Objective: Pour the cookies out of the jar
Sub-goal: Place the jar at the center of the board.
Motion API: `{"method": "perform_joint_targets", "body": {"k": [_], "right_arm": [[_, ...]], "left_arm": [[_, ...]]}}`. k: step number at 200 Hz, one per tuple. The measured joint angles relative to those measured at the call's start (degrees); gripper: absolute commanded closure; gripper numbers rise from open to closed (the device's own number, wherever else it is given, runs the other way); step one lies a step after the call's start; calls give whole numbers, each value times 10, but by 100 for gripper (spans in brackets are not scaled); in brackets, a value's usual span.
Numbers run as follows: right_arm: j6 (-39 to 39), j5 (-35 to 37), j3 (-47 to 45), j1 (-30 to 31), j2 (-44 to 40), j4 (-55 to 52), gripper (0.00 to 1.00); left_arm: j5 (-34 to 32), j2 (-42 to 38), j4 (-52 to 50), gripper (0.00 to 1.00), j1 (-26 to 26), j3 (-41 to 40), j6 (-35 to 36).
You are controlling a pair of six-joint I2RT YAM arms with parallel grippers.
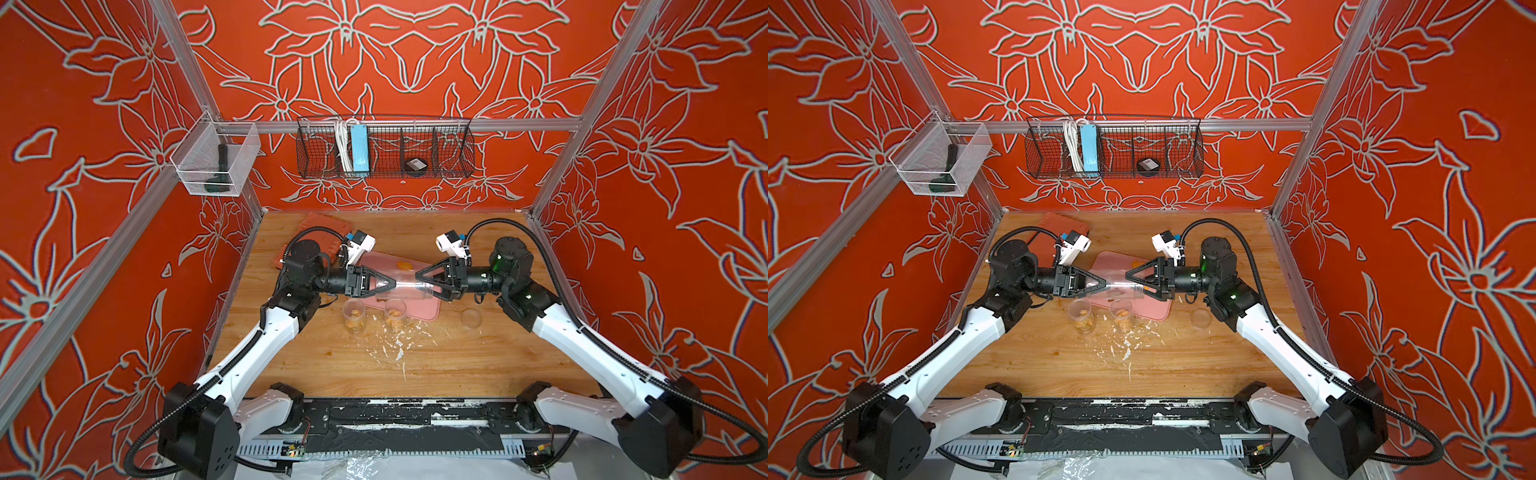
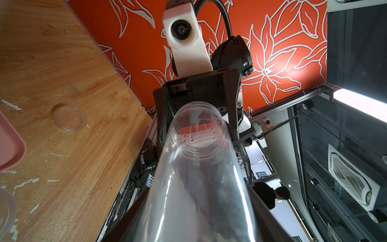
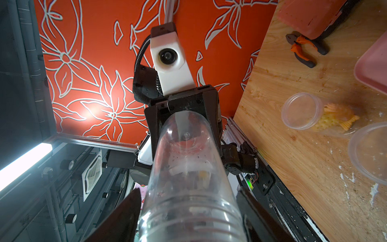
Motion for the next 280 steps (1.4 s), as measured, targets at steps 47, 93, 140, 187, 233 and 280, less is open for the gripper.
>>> {"method": "perform_joint_targets", "body": {"k": [47,93,140,187,233,280], "right_arm": [[1,-8,-5,0,0,1,30],[2,-8,-6,0,0,3,34],[3,-7,-11,0,0,7,37],[3,-7,-17,-4,6,7,38],[7,-11,-25,-61,10,-5,39],[-137,20,51,-169,34,-234,41]], "left_arm": [[0,2,-5,61,0,0,6],[1,3,-14,53,0,4,13],[2,6,-26,32,0,8,23],[0,7,-54,7,5,21,43],[-27,1,-128,2,45,25,88],[-141,-53,-281,2,91,40,198]]}}
